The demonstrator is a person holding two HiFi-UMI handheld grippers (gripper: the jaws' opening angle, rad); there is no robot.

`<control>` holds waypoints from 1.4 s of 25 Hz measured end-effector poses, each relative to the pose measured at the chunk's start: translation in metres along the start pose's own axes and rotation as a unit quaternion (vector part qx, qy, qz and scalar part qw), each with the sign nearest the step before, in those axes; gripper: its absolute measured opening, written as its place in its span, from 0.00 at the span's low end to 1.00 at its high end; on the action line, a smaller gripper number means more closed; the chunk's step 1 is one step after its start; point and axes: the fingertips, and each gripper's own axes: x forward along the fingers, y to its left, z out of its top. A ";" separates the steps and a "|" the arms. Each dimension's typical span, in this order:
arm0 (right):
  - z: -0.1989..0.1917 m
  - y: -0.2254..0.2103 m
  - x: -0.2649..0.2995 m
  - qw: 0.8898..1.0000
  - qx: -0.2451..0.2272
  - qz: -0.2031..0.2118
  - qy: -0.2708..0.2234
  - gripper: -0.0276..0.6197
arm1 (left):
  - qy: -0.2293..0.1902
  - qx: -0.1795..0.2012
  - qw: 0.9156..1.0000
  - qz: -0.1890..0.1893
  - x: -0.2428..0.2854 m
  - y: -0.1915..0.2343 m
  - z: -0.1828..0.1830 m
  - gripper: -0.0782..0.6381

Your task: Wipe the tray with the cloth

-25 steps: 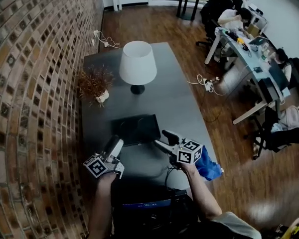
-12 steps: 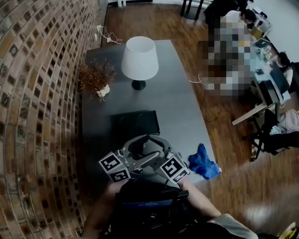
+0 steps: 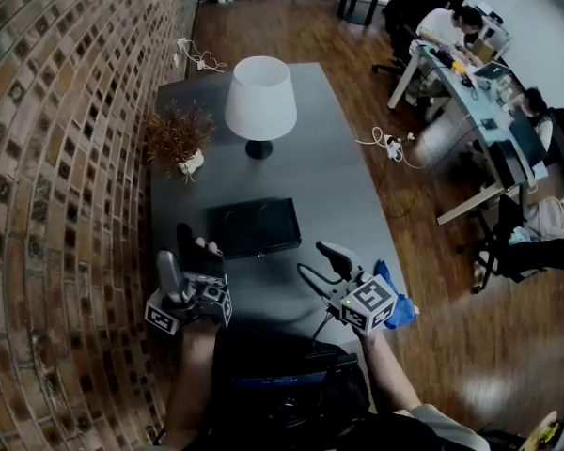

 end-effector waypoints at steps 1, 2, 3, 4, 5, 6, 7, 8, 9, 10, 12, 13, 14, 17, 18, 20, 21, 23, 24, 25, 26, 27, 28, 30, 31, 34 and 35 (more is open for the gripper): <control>-0.009 -0.011 -0.009 1.000 0.022 -0.011 0.007 0.43 | -0.048 -0.019 0.999 -0.007 -0.003 0.002 0.022 0.46; -0.019 -0.018 -0.018 0.999 0.038 -0.021 0.014 0.43 | -0.048 -0.008 0.999 -0.005 -0.003 0.002 0.028 0.42; -0.028 -0.024 -0.027 0.998 0.048 -0.030 0.023 0.43 | -0.011 0.025 1.000 0.003 -0.001 0.000 0.021 0.40; -0.038 -0.029 -0.036 0.997 0.053 -0.041 0.033 0.43 | 0.043 0.065 0.997 0.012 -0.001 -0.001 0.008 0.39; -0.047 -0.036 -0.045 0.996 0.056 -0.055 0.043 0.43 | 0.096 0.101 0.990 0.024 -0.003 0.000 -0.006 0.39; -0.055 -0.046 -0.056 0.994 0.059 -0.073 0.051 0.43 | 0.139 0.126 0.981 0.038 -0.009 0.005 -0.016 0.39; -0.061 -0.057 -0.067 0.992 0.064 -0.092 0.054 0.43 | 0.170 0.141 0.974 0.057 -0.018 0.014 -0.023 0.39; -0.066 -0.068 -0.080 0.990 0.072 -0.112 0.054 0.43 | 0.189 0.146 0.968 0.079 -0.028 0.023 -0.027 0.39; -0.069 -0.079 -0.093 0.987 0.082 -0.131 0.053 0.43 | 0.202 0.145 0.964 0.099 -0.038 0.032 -0.031 0.39; -0.072 -0.087 -0.105 0.983 0.094 -0.147 0.052 0.43 | 0.211 0.141 0.960 0.118 -0.048 0.039 -0.035 0.39; -0.074 -0.097 -0.123 0.978 0.117 -0.168 0.048 0.43 | 0.232 0.130 0.952 0.150 -0.067 0.047 -0.045 0.39; -0.075 -0.101 -0.129 0.976 0.122 -0.174 0.044 0.43 | 0.245 0.127 0.947 0.163 -0.075 0.050 -0.050 0.39; -0.076 -0.104 -0.132 0.975 0.123 -0.178 0.039 0.43 | 0.259 0.126 0.942 0.175 -0.083 0.051 -0.055 0.39; -0.076 -0.101 -0.125 0.976 0.130 -0.172 0.031 0.43 | 0.285 0.129 0.929 0.199 -0.099 0.052 -0.065 0.40; -0.077 -0.098 -0.120 0.977 0.132 -0.167 0.032 0.43 | 0.287 0.130 0.927 0.205 -0.102 0.052 -0.066 0.41; -0.080 -0.090 -0.109 0.979 0.133 -0.152 0.036 0.43 | 0.287 0.130 0.925 0.212 -0.105 0.051 -0.067 0.41; -0.080 -0.086 -0.104 0.980 0.133 -0.145 0.035 0.43 | 0.286 0.130 0.925 0.212 -0.104 0.050 -0.067 0.41; -0.074 -0.080 -0.095 0.981 0.141 -0.132 0.019 0.43 | 0.287 0.130 0.925 0.212 -0.103 0.049 -0.068 0.41; -0.069 -0.078 -0.091 0.981 0.152 -0.124 0.004 0.43 | 0.288 0.131 0.925 0.211 -0.102 0.048 -0.068 0.41; -0.063 -0.076 -0.086 0.979 0.167 -0.114 -0.014 0.43 | 0.290 0.133 0.924 0.210 -0.102 0.049 -0.068 0.41; -0.057 -0.075 -0.081 0.977 0.182 -0.103 -0.032 0.43 | 0.290 0.134 0.924 0.208 -0.101 0.050 -0.068 0.41; -0.052 -0.074 -0.075 0.976 0.195 -0.090 -0.045 0.42 | 0.290 0.135 0.924 0.208 -0.100 0.051 -0.068 0.41; -0.048 -0.070 -0.068 0.975 0.203 -0.077 -0.053 0.42 | 0.290 0.136 0.924 0.208 -0.099 0.052 -0.068 0.41; -0.044 -0.058 -0.057 0.975 0.210 -0.052 -0.057 0.42 | 0.290 0.135 0.923 0.212 -0.100 0.052 -0.070 0.41; -0.042 -0.050 -0.053 0.975 0.211 -0.041 -0.056 0.42 | 0.291 0.135 0.923 0.213 -0.100 0.052 -0.071 0.41; -0.040 -0.028 -0.040 0.977 0.207 -0.008 -0.046 0.42 | 0.295 0.135 0.921 0.213 -0.101 0.052 -0.074 0.41; -0.040 -0.021 -0.034 0.979 0.202 0.002 -0.039 0.42 | 0.295 0.136 0.921 0.214 -0.101 0.052 -0.074 0.41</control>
